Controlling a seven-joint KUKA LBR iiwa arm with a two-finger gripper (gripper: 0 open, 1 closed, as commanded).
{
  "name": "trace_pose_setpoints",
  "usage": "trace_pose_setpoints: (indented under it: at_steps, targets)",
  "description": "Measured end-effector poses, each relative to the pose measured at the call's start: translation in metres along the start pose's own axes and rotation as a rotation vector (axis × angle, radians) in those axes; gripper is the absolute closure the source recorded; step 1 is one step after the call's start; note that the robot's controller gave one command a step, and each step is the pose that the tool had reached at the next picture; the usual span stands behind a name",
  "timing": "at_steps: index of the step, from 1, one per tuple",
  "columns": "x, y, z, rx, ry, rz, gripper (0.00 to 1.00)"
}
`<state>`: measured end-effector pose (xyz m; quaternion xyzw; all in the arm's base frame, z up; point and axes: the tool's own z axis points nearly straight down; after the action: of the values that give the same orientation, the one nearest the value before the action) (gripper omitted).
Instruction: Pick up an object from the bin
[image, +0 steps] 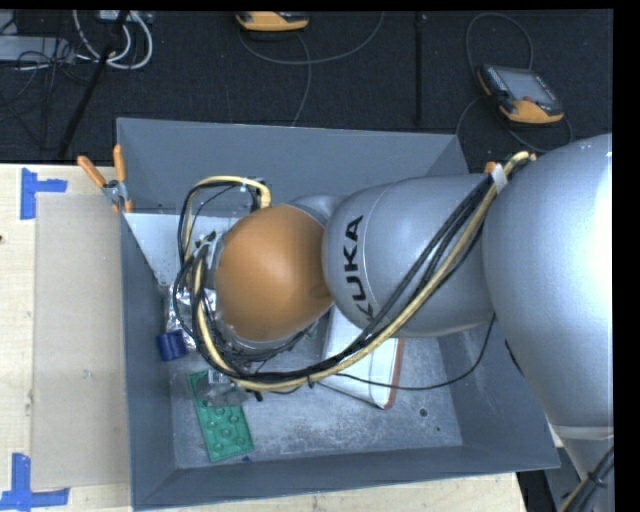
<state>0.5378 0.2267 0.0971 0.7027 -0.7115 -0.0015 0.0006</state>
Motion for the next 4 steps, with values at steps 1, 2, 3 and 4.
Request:
trace_pose_setpoints:
  at_steps: [1, 2, 3, 4]
  targets:
    - [-0.024, -0.006, -0.151, 0.011, -0.004, -0.11, 1.0]
    - [-0.022, -0.005, -0.146, 0.002, -0.002, -0.106, 0.0]
    - [0.02, 0.039, -0.039, -0.009, 0.004, -0.248, 0.0]
    - [0.016, 0.009, 0.031, -0.004, 0.0, -0.365, 0.0]
